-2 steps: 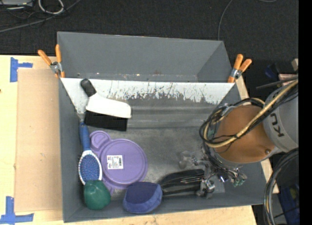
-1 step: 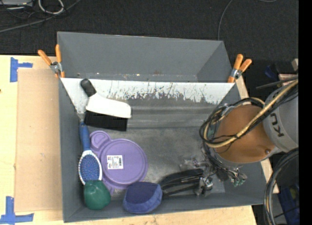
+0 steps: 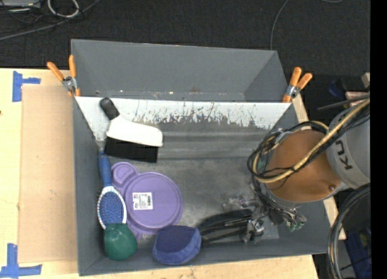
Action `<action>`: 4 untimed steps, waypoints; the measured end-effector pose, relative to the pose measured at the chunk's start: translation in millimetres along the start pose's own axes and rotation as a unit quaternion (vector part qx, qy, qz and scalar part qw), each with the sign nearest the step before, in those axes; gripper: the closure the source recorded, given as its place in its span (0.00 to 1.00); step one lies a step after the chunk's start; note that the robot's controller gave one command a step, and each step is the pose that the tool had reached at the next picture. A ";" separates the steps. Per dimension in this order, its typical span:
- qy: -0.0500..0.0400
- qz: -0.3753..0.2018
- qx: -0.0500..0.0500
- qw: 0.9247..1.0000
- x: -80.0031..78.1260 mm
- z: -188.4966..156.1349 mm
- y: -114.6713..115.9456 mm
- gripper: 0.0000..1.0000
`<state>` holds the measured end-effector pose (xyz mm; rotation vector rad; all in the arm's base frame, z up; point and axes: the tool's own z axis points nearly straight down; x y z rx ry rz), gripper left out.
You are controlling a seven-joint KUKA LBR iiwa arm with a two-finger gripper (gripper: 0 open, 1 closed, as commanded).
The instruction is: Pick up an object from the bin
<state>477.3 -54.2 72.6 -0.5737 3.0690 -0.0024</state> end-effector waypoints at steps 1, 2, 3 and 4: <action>0.003 0.002 -0.002 1.000 1.5 -23.4 1.0 1.00; 0.002 0.002 -0.001 1.000 0.1 -53.3 0.8 1.00; 0.003 0.003 -0.001 1.000 0.1 -69.0 0.8 1.00; 0.006 0.004 -0.004 1.000 1.1 -93.4 2.0 1.00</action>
Offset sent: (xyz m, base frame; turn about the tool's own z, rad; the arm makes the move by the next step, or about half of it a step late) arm -0.0015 0.0004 0.0151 0.0014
